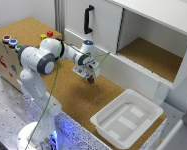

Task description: Go slide the purple block to the left

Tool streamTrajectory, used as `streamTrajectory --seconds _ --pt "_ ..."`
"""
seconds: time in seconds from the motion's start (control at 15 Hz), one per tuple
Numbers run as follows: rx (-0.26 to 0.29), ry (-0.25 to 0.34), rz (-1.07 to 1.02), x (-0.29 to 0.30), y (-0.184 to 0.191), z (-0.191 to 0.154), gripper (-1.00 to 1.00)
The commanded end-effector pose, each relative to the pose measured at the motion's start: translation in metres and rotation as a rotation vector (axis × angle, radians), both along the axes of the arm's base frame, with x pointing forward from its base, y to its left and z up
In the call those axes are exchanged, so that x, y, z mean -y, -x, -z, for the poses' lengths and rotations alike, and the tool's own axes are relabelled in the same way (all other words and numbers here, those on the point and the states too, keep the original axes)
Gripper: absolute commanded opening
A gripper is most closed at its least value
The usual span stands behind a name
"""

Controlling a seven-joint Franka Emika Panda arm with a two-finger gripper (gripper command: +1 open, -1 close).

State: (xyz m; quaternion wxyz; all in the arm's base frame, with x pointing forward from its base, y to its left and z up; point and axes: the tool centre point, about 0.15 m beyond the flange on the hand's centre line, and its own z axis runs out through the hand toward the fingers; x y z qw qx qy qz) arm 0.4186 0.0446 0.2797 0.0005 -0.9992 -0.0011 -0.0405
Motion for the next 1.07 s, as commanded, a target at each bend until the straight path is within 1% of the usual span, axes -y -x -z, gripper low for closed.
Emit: streamTrajectory --seconds 0.0,0.2,0.27,0.33,0.4,0.47,0.53,0.6,0.67,0.73,0.8,0.93,1.0 --pt "0.015 0.066 0.016 -0.008 0.012 -0.011 1.0" --pt "0.015 0.066 0.016 -0.008 0.012 -0.011 1.0" --pt "0.015 -0.004 -0.013 -0.001 0.002 -0.01 1.0" --pt "0.052 0.02 -0.029 0.01 -0.012 -0.013 1.0" --pt "0.082 0.021 -0.039 0.024 -0.027 -0.014 1.0" --pt "0.092 0.027 -0.041 0.042 -0.041 -0.016 1.0" --pt "0.114 0.048 -0.051 0.059 -0.053 -0.017 1.0" --pt "0.118 0.046 -0.049 0.075 -0.06 -0.015 1.0" --pt "0.108 0.056 -0.063 0.096 -0.07 -0.012 1.0" --pt "0.099 0.052 -0.088 0.107 -0.074 -0.006 1.0" --pt "0.103 0.035 -0.101 0.114 -0.075 -0.001 1.0" --pt "0.063 0.018 -0.123 0.123 -0.073 0.017 1.0" --pt "0.038 0.0 -0.105 0.125 -0.071 0.027 -1.0"
